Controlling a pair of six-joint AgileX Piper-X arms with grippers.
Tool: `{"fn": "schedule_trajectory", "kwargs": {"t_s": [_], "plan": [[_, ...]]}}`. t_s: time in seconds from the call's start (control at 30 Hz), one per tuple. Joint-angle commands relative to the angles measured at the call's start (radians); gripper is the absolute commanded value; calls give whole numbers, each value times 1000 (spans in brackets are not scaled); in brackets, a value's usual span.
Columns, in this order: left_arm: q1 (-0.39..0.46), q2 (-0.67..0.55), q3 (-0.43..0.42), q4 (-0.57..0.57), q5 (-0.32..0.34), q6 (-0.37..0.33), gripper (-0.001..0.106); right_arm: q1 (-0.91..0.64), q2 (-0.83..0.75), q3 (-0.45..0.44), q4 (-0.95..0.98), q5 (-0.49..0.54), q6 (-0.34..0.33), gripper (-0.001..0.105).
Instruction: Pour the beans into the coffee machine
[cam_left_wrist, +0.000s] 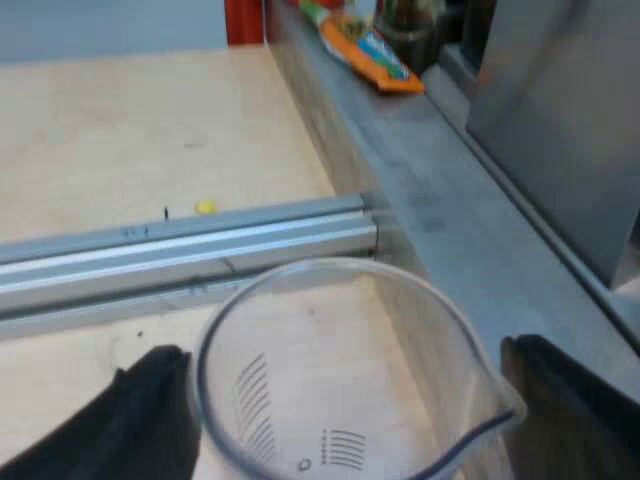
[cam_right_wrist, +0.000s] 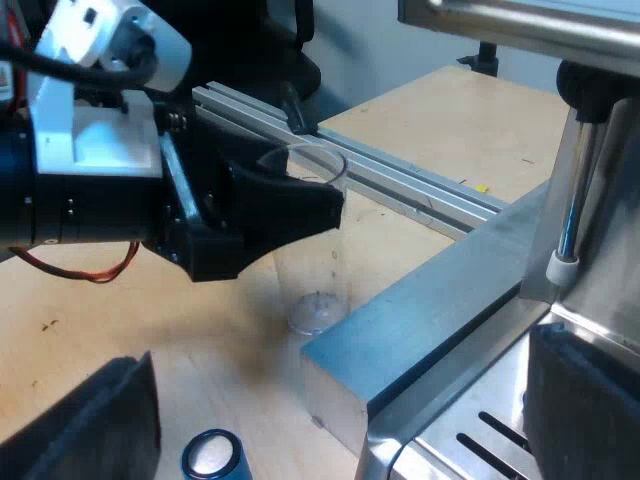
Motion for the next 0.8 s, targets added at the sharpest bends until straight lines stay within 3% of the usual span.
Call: {"fn": "schedule_trajectory", "kwargs": {"t_s": [0.03,0.17,0.33,0.6,0.8], "plan": [[-4,-6,-24,46,10,2,67,-5,2,0,-5,-7,-11,75],[-4,-17,-32,104,5,4,67,-5,2,0,-5,-7,-11,75],[-4,-80,-32,223,0,61,67,-5,2,0,-5,-7,-11,75],[-4,-261,-32,526,-80,68,67,-5,2,0,-1,-7,-11,75],[-4,-448,-32,743,-91,70,67,-5,-47,0,112,-9,3,75]]}}
